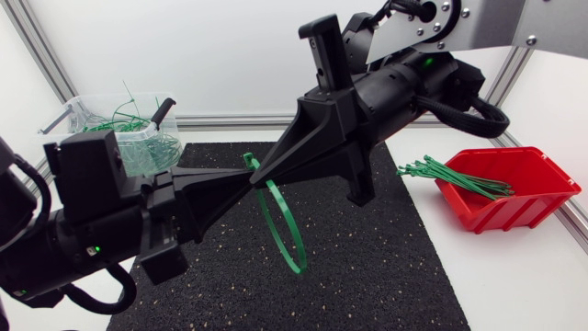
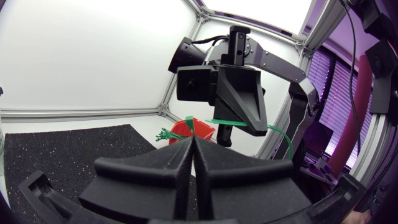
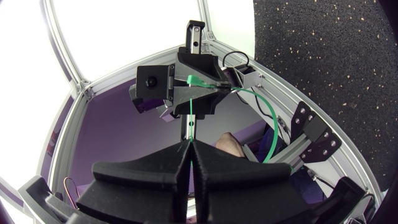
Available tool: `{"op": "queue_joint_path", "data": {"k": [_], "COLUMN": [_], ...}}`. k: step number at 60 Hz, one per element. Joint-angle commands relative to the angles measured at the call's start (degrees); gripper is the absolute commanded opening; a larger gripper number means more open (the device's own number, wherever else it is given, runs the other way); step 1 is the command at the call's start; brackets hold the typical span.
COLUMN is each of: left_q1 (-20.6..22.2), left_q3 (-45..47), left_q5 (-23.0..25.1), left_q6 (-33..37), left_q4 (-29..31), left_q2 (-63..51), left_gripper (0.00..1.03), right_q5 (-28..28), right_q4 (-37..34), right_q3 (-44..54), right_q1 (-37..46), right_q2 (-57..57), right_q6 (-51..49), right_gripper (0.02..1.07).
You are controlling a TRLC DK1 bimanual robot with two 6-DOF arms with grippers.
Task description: Take a green cable tie from the red box, thread the tail through the head to close it, then place it in the transparent bin on the left.
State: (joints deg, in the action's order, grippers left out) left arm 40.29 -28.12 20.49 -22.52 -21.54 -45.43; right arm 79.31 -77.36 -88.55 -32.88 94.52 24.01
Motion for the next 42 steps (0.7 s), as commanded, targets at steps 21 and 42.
{"op": "queue_joint_path", "data": {"k": [21,42], "left_q1": [0.84,1.28], "left_q3": [-0.53,-0.45], "left_q5": [-0.01,-0.01], "left_q6": [-0.86,-0.77], "left_q4": [-1.05,-0.87], "left_q2": [-0.36,-0.1], "left_gripper": [0.03,0.03], "right_q5": [0.41,0.5], "right_q4": [1.25,1.78], "right_q3": [0.05,-0.13], "right_q1": [0.01,0.28], "right_q2": [1.9,2.69], "right_q6": [-0.28,-0.28], "right_gripper": [0.08,0.08]}}
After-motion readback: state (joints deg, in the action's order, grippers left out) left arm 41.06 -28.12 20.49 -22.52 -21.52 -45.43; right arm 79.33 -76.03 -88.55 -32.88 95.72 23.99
